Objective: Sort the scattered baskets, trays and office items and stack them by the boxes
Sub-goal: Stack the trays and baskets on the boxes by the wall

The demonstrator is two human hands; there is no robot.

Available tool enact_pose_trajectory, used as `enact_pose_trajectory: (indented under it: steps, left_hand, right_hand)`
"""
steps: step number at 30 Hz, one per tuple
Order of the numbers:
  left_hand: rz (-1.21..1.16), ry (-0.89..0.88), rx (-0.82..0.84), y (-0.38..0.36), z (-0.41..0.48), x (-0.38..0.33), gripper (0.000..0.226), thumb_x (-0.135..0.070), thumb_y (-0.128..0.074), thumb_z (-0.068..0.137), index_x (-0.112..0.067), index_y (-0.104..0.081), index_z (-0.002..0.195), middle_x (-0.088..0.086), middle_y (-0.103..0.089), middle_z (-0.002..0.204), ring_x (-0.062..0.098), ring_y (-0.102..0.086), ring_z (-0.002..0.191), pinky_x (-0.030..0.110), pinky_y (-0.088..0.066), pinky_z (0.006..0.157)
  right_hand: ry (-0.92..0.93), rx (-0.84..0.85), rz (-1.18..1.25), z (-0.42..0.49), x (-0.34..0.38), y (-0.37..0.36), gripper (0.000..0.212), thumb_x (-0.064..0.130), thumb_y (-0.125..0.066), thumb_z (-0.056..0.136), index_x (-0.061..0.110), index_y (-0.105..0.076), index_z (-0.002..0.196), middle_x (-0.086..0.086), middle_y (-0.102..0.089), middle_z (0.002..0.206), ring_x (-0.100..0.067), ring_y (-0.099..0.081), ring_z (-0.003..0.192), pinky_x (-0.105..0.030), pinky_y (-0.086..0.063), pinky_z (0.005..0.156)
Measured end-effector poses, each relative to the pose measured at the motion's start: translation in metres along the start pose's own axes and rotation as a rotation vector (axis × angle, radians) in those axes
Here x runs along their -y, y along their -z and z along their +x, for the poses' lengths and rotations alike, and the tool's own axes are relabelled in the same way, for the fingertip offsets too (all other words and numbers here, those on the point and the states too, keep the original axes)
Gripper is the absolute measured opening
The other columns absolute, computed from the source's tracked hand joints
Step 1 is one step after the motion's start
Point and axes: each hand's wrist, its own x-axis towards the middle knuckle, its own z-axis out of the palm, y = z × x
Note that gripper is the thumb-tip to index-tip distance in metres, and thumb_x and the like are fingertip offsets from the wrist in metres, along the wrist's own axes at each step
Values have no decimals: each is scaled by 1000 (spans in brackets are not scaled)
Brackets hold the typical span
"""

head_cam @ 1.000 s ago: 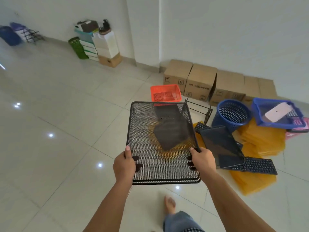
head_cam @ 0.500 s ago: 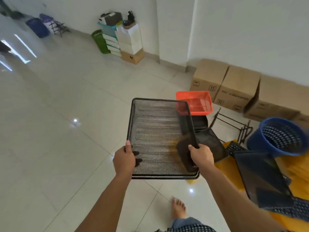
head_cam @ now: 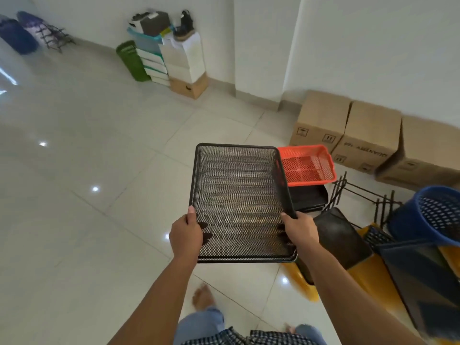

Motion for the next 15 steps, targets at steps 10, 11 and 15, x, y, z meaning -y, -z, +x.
enact_pose_trajectory:
  steps: [10, 11, 15]
  left_hand:
    - [249, -114, 231, -15, 128, -19, 54, -49, -30, 107, -12, -59, 79, 1, -57, 70, 29, -58, 75, 36, -48, 72]
    - [272, -126, 252, -24, 137, -21, 54, -49, -30, 106, -12, -59, 80, 1, -57, 70, 28, -57, 75, 35, -46, 70]
    - [360, -150, 342, -59, 169, -29, 55, -50, -30, 106, -12, -59, 81, -1, -55, 69, 24, -54, 72, 33, -41, 68]
  right_hand:
    - [-235, -125, 89, 11, 8, -67, 12, 25, -58, 99, 18, -68, 96, 2, -70, 78, -14, -68, 65, -28, -51, 57]
    - [-258, -136, 79, 16, 5, -70, 12, 25, -58, 99, 19, -68, 96, 4, -69, 77, -9, -65, 62, -24, -47, 53]
    - [-334, -177, 27, 44, -2, -80, 10, 24, -58, 99, 20, -64, 93, 12, -59, 69, 0, -53, 54, -18, -33, 42]
